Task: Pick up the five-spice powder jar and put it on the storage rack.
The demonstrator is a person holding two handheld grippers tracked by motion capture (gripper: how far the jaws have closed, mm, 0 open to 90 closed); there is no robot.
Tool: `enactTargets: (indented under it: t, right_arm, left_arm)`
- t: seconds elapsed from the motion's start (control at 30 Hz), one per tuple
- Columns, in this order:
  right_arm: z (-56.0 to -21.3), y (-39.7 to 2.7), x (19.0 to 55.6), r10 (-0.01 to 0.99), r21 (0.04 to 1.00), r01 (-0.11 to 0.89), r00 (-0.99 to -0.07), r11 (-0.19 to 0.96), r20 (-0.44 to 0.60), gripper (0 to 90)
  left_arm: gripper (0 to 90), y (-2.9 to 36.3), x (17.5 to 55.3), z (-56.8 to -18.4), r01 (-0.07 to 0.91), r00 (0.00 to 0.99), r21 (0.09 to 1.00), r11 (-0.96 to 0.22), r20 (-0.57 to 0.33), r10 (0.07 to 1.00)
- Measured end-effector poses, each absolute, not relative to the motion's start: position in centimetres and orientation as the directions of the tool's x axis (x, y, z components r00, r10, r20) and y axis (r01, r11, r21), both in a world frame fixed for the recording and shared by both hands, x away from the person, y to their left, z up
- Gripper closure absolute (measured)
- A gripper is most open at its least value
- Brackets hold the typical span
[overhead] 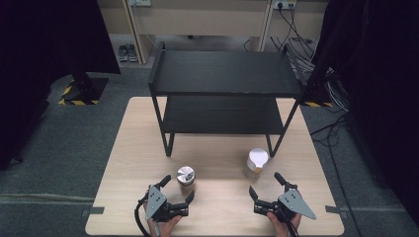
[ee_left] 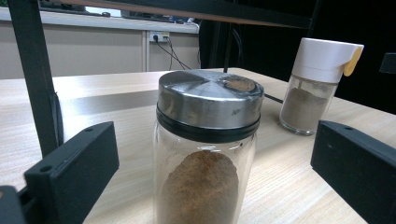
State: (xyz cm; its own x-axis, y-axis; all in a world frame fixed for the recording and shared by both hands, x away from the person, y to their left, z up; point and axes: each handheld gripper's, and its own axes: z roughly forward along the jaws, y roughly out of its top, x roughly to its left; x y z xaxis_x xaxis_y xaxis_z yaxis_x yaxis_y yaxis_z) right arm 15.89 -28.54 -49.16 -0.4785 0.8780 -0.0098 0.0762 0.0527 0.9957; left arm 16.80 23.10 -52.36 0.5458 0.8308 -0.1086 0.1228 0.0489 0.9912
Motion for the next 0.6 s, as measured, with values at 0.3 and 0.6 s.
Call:
enactTargets:
  t: [0.3, 0.6]
  right_arm:
    - [-49.17, -28.54, 15.92, 0.879, 0.996, 0.081, -0.476, 0.048, -0.004, 0.7]
    - [-49.21, -28.55, 15.9, 0.878, 0.996, 0.075, -0.479, 0.047, -0.005, 0.6]
  left_arm:
    - [0.3, 23.19, 16.82, -52.41, 0.122, 0.547, 0.991, 0.053, -0.112, 0.83]
    - [0.3, 23.21, 16.8, -52.45, 0.12, 0.548, 0.991, 0.054, -0.112, 0.829]
